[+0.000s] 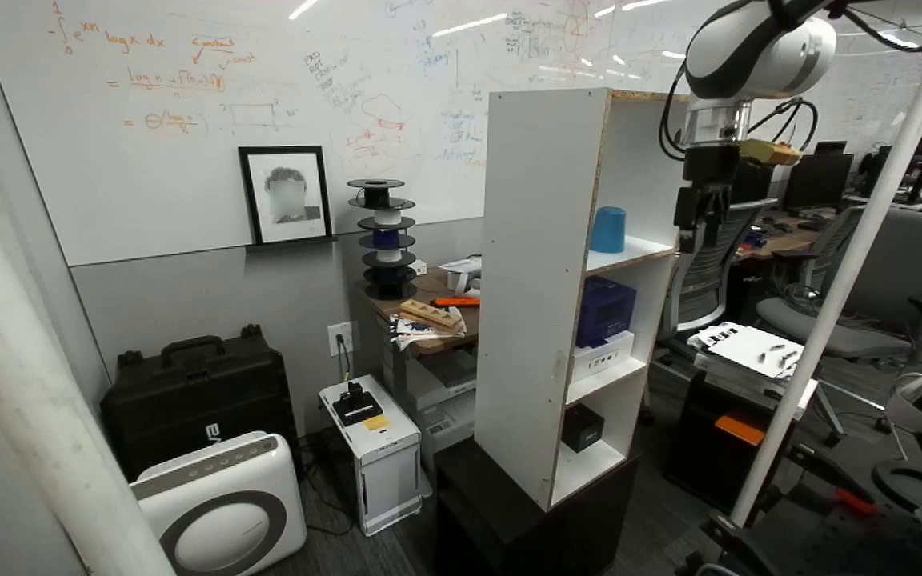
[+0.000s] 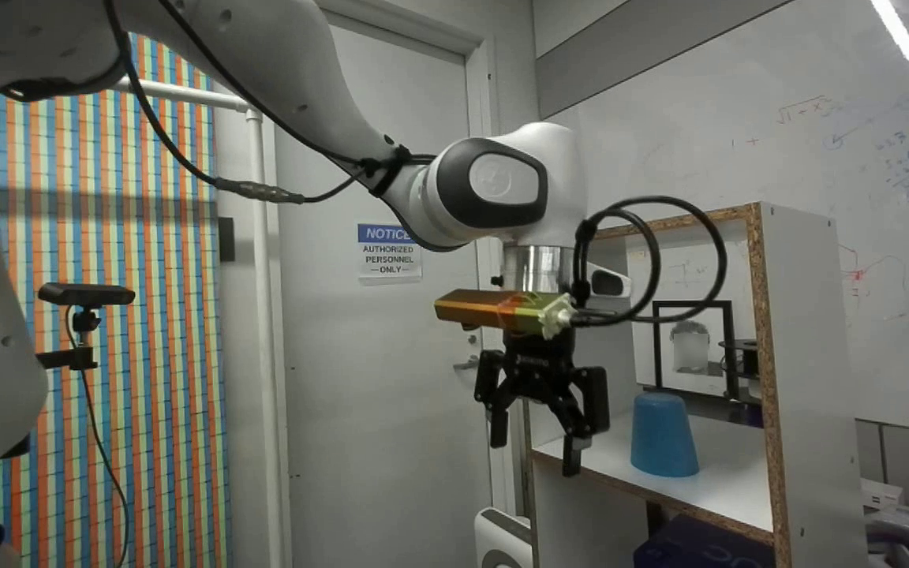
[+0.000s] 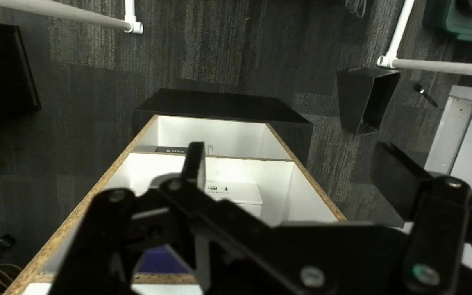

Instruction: Put the blue cup on top of the shelf

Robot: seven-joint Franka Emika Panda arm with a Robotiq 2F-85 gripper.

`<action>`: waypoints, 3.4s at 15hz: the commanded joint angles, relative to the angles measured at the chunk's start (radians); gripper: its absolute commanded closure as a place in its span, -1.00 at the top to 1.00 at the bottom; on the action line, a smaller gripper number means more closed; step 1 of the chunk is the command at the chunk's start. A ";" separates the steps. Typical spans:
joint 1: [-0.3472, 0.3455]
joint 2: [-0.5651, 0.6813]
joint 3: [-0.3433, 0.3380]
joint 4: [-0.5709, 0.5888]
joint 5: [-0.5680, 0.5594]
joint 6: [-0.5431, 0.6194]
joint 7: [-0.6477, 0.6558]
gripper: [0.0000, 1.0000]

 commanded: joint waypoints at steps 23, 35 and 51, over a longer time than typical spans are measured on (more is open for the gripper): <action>-0.134 0.324 0.134 0.206 0.271 0.602 -0.207 1.00; -0.255 0.350 0.435 0.102 0.739 0.911 -0.708 0.31; -0.324 -0.024 0.435 -0.309 0.837 0.830 -0.598 0.09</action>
